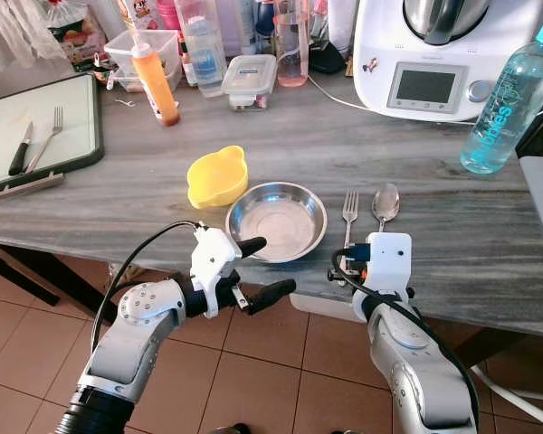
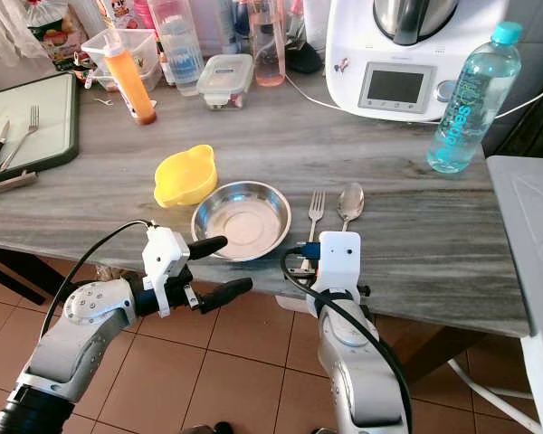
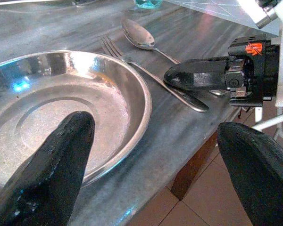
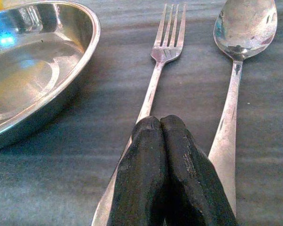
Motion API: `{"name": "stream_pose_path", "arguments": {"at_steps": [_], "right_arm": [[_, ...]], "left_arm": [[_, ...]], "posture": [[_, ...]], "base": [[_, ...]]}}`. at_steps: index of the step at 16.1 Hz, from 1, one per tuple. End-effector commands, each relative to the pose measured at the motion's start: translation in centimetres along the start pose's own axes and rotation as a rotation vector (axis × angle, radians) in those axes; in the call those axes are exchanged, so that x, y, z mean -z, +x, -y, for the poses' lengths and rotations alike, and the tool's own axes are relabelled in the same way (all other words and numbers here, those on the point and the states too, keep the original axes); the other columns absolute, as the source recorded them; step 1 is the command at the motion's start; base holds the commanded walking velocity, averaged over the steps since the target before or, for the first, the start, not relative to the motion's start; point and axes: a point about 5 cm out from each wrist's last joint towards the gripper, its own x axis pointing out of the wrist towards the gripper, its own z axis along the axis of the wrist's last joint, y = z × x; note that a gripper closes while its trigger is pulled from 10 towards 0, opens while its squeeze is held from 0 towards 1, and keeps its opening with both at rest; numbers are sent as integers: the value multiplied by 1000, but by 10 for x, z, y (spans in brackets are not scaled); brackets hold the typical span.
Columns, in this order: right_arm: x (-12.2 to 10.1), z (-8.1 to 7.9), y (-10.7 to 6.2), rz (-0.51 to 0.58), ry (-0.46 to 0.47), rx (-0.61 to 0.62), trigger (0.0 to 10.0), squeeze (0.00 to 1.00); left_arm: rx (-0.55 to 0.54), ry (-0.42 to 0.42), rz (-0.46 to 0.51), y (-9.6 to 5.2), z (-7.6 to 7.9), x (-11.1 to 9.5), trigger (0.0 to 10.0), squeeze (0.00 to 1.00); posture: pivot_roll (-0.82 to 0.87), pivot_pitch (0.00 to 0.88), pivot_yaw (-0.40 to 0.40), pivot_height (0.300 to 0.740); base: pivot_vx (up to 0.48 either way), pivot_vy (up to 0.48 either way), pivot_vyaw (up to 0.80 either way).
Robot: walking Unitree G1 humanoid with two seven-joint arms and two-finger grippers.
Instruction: Setting the table
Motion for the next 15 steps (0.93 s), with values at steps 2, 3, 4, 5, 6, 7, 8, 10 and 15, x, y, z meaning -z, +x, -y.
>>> {"name": "stream_pose_path", "arguments": {"at_steps": [2,3,4,5,6,7,8,10,15], "right_arm": [[-4,-7,-2,12,14,-29,0,0],[-4,-7,-2,12,13,-30,0,0],[-4,-7,-2,12,12,-31,0,0],[-4,-8,-2,13,12,-35,0,0],[-3,-8,-2,13,12,-37,0,0],[-4,-9,-2,13,12,-40,0,0],[-4,-9,-2,14,13,-42,0,0],[-4,-10,-2,16,16,-49,0,0],[-3,-10,-3,17,18,-49,0,0]], "left_arm": [[5,20,-3,-1,-2,-4,10000,0],[5,21,-3,0,-2,-3,10000,0],[5,21,-2,0,-2,-3,10000,0],[6,21,-3,1,-2,-4,10000,0],[6,22,-3,2,-2,-4,10000,0],[7,23,-2,2,-2,-5,10000,0],[7,24,-1,3,-2,-6,10000,0],[8,27,1,2,-1,-8,10000,0],[12,30,5,1,2,-12,10000,0]], "posture": [[97,145,118,740],[97,144,118,740],[97,142,118,740],[97,142,118,740],[97,142,118,740],[96,141,119,740],[96,141,119,740],[97,143,120,740],[97,145,121,740]], "base": [[0,0,0],[0,0,0],[0,0,0],[0,0,0],[0,0,0],[0,0,0],[0,0,0],[0,0,0],[0,0,0]]}}
